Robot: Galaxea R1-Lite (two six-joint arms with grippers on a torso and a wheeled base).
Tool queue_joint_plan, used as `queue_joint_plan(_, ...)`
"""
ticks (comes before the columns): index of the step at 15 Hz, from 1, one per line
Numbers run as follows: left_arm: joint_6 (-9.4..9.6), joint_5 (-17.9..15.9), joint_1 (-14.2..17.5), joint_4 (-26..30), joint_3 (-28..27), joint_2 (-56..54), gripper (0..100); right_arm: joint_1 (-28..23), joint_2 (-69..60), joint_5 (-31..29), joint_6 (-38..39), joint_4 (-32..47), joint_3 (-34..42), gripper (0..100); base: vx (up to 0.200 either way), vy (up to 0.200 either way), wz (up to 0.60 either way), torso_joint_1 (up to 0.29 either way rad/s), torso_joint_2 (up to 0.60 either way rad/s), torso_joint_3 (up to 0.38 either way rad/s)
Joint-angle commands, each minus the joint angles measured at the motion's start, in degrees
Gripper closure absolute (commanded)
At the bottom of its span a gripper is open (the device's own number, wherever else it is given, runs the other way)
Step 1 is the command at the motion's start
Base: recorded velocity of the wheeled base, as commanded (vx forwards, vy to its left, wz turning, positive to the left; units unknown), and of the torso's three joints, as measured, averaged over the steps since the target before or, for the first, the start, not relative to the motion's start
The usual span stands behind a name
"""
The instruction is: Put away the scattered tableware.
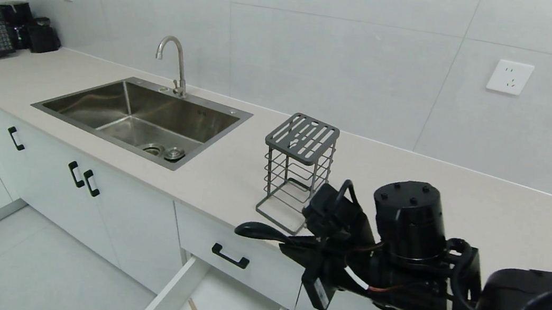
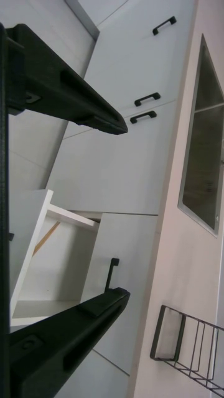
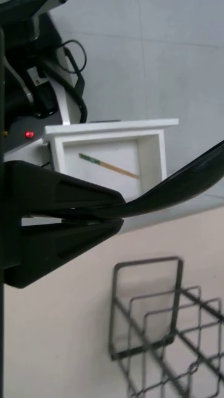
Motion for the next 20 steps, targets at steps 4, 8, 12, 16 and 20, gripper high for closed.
queue_joint_plan(4,-0.01,0.01,0.0,-0.01,0.0,0.07,0,2.24,6.85,-0.16,0.38,0.25,-3.63,100,0.0,0.0,0.0,0.0,0.0,0.0)
queue_joint_plan(8,-0.01,0.01,0.0,-0.01,0.0,0.07,0,3.03,6.85,-0.16,0.03,1.84,-4.42,100,0.0,0.0,0.0,0.0,0.0,0.0)
queue_joint_plan(12,-0.01,0.01,0.0,-0.01,0.0,0.07,0,4.0,6.93,-0.25,0.12,2.89,-6.27,100,0.0,0.0,0.0,0.0,0.0,0.0)
queue_joint_plan(16,-0.01,0.01,0.0,-0.01,0.0,0.07,0,4.44,7.37,-0.25,0.03,2.98,-7.15,100,0.0,0.0,0.0,0.0,0.0,0.0)
queue_joint_plan(20,-0.01,0.01,0.0,-0.01,0.0,0.07,0,4.35,9.66,-0.16,0.03,3.51,-8.99,100,0.0,0.0,0.0,-0.093,0.18,0.092)
